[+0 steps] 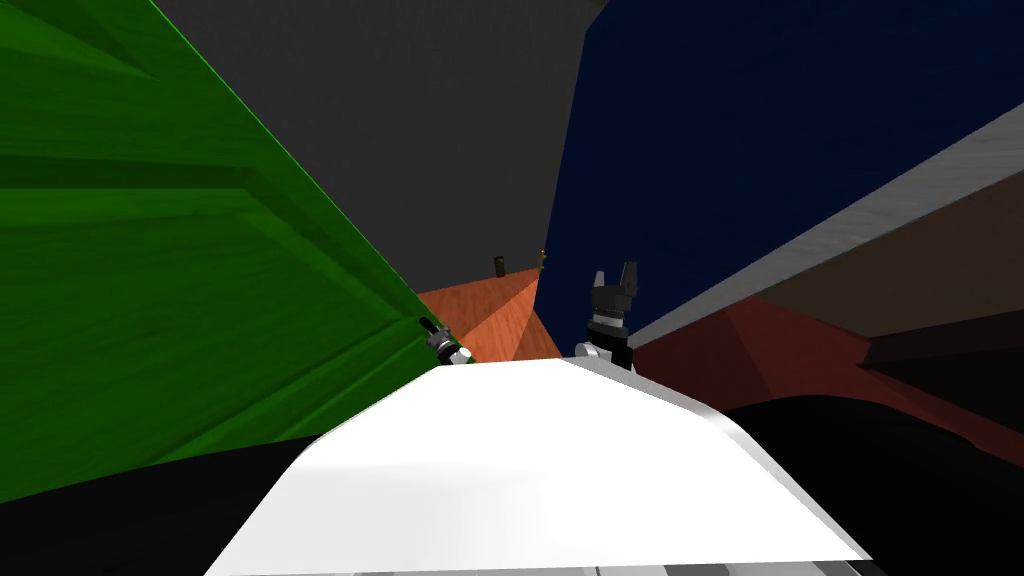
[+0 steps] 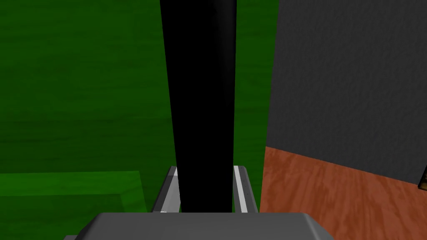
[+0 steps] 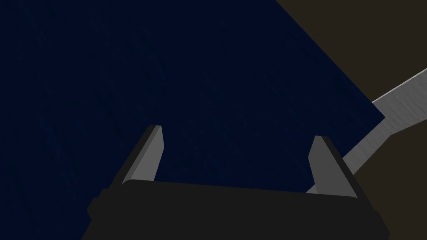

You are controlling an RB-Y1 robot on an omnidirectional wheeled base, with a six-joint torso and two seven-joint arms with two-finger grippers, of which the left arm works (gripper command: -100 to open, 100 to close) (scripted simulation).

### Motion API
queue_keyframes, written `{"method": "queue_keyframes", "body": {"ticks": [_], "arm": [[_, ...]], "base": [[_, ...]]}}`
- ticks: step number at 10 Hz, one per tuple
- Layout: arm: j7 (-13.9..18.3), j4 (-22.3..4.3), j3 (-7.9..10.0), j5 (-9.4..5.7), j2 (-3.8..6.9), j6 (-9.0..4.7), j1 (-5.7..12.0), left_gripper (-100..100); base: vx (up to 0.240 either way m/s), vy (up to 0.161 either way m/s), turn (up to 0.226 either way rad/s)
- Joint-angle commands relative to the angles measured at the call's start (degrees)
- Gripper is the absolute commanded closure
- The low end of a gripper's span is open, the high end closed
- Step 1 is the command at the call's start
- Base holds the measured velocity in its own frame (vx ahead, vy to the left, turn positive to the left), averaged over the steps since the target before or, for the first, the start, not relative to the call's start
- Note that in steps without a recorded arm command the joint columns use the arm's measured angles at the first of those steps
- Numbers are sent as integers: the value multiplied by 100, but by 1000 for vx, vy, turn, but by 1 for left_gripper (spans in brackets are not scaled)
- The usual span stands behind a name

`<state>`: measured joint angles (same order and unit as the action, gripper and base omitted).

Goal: Push the door open

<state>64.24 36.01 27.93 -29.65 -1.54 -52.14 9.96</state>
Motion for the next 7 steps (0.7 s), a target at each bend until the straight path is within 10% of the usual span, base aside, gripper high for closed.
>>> {"method": "queue_keyframes", "body": {"ticks": [1, 7], "arm": [[-43, 56, 91, -97, 85, -37, -28, 100], [-262, 509, 608, -689, 261, -67, -444, 100]], "base": [[150, 64, -59], [154, 101, -100]]}}
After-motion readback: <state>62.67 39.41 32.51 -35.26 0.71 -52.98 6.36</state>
